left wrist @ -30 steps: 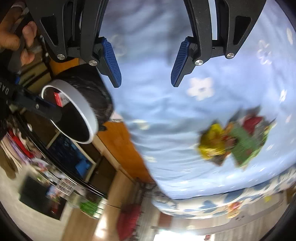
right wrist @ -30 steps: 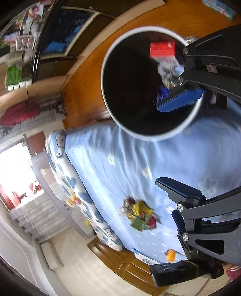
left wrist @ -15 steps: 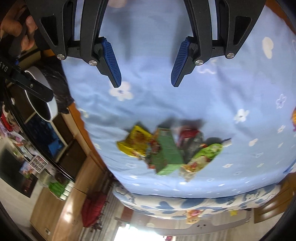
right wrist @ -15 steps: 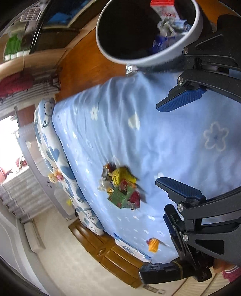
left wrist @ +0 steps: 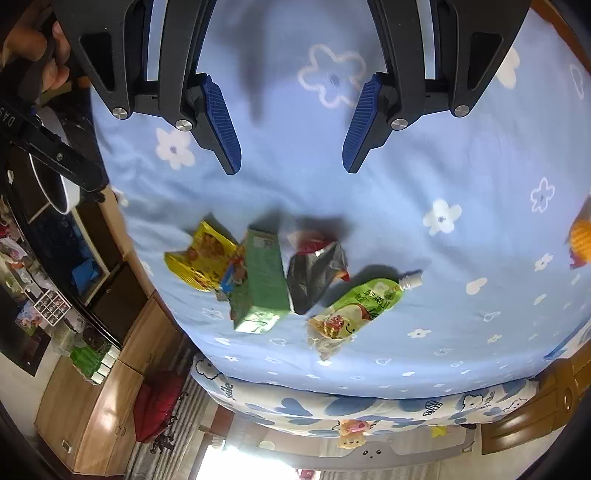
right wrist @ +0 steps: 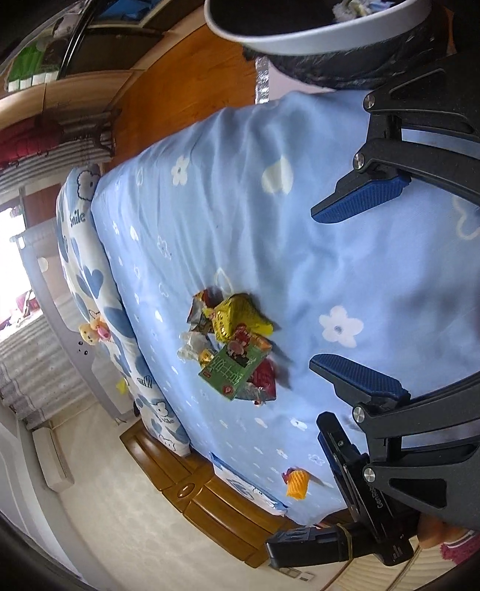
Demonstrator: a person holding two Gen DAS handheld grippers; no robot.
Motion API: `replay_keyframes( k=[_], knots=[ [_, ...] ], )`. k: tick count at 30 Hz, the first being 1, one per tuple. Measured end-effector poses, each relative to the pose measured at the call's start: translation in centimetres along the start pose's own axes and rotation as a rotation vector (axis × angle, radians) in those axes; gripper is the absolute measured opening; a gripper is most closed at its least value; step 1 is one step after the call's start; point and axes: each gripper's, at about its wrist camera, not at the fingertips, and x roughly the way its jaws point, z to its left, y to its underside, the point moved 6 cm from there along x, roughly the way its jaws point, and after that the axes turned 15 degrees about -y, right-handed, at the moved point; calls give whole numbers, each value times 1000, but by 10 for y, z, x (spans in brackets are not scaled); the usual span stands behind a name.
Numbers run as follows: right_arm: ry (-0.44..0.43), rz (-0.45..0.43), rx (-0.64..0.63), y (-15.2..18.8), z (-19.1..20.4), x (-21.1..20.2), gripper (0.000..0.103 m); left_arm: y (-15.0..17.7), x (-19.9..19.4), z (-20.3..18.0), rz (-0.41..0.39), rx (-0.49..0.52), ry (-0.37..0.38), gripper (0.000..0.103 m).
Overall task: Collect trash
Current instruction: 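Move both tools back over the remaining trash on the bed, then grasp the red snack wrapper with the left tool while the right tool grasps the yellow snack bag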
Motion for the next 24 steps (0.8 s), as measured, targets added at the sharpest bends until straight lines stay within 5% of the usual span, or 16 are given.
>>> replay_keyframes(
  k=[20,24],
  knots=[
    [-44,70,-29,-43,-9,93,75,-76,102,-9,13,24,9,58],
    [-46,83,-4,-44,-16,104,74,-79,115,-15,10,33,20,50]
  ],
)
